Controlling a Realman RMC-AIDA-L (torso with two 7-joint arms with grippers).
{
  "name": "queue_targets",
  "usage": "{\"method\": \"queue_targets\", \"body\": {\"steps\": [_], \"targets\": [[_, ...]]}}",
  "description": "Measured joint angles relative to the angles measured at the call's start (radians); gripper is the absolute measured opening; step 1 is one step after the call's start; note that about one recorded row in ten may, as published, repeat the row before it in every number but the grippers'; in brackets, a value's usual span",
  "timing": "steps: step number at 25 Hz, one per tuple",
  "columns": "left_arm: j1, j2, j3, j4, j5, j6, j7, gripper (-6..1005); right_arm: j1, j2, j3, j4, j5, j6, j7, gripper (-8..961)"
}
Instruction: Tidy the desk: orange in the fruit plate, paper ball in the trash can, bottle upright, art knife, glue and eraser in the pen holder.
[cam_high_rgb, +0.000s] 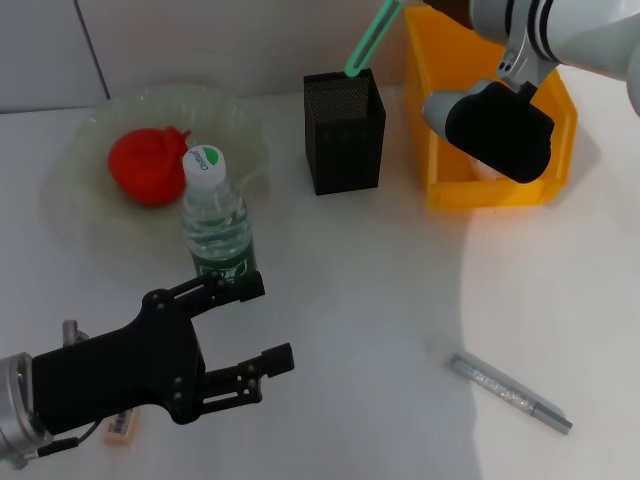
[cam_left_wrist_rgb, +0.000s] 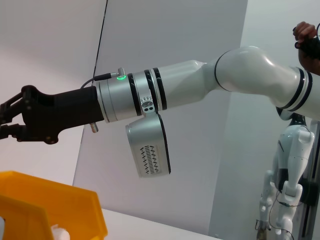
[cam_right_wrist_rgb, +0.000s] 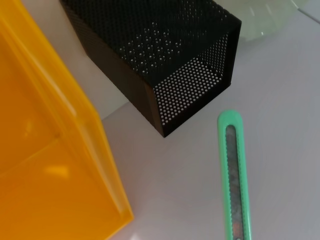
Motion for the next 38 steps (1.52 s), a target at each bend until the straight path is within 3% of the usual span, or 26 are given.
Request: {"method": "queue_targets", "body": {"steps": [10, 38], "targets": [[0.001, -0.002, 0.000, 0.000, 0.000, 0.003, 0.000, 812, 0.005, 0.002, -0.009, 0.014, 0.000, -0.021, 0.022, 185], [0.010, 0.003, -0.010, 0.009, -0.014, 0.038, 0.000, 812, -0.005, 0.007, -0.051, 0.184, 0.002, 0.284, -0.057, 188]]}}
